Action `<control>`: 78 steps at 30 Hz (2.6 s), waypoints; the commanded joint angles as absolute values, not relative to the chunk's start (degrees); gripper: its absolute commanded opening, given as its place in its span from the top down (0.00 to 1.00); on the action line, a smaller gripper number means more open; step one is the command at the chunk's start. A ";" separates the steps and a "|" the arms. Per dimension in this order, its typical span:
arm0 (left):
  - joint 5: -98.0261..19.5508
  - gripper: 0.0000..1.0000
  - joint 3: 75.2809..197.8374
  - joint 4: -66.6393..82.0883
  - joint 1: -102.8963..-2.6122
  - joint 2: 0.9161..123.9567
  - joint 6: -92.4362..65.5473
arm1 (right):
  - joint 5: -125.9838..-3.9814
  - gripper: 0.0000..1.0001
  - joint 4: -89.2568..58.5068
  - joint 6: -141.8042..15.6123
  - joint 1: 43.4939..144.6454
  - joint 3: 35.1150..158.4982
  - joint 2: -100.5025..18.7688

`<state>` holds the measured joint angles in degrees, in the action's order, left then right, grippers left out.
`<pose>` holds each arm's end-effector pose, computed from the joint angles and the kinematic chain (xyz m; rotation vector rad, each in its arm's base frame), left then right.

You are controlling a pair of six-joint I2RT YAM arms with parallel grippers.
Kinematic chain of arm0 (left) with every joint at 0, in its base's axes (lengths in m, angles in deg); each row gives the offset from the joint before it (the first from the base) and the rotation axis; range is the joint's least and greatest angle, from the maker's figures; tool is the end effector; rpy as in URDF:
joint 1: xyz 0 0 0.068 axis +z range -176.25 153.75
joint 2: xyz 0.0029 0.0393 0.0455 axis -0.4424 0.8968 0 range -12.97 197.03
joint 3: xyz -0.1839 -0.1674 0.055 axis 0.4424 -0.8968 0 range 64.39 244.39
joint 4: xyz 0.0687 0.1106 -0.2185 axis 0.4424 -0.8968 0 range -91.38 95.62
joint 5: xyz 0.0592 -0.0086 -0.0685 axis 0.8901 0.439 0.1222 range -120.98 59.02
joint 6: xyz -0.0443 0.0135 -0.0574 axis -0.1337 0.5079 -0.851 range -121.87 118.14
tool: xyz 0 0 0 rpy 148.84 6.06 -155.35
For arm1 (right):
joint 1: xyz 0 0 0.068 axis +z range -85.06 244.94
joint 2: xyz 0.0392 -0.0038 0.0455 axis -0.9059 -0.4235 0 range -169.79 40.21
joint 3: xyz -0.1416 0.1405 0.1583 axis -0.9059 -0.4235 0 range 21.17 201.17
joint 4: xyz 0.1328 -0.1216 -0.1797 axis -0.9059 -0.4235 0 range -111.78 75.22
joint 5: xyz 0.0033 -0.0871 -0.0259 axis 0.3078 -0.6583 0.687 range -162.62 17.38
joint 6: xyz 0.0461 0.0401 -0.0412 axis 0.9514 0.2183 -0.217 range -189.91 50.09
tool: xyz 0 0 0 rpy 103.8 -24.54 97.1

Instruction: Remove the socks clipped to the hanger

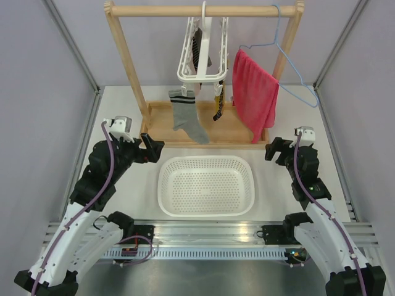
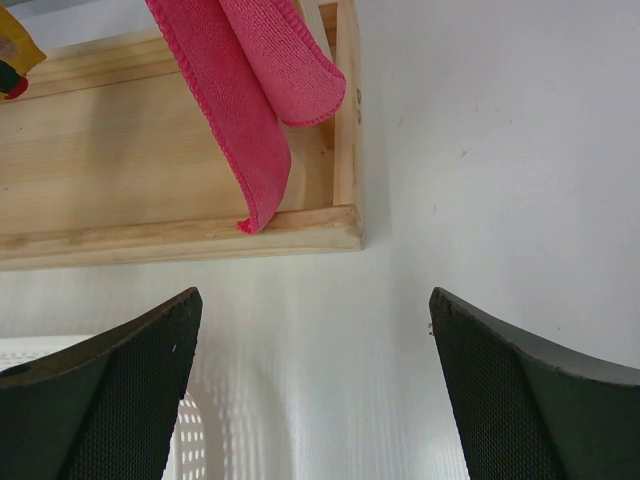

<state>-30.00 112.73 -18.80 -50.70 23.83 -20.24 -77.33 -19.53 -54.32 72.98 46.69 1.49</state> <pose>0.1611 -0.0720 0.3365 0.0842 1.8238 -0.5167 0.2011 0.0233 0.2294 0.1805 1.8796 0.2050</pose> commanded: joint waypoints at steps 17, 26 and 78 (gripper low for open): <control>-30.62 0.00 112.55 -19.08 -50.51 24.56 -20.06 | -77.28 0.02 -18.65 -54.71 72.94 47.80 1.10; -40.82 0.00 103.17 -0.12 -50.51 18.68 -23.92 | -75.00 0.02 -17.94 -54.44 72.94 47.54 1.19; -45.30 0.90 99.55 45.18 -55.26 48.12 -20.32 | -70.34 0.02 -15.22 -53.48 72.94 46.48 -0.04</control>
<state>-46.05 97.14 45.21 -54.79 48.37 -21.66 -70.95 -17.30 -54.03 72.98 46.69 0.07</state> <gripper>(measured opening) 0.124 0.982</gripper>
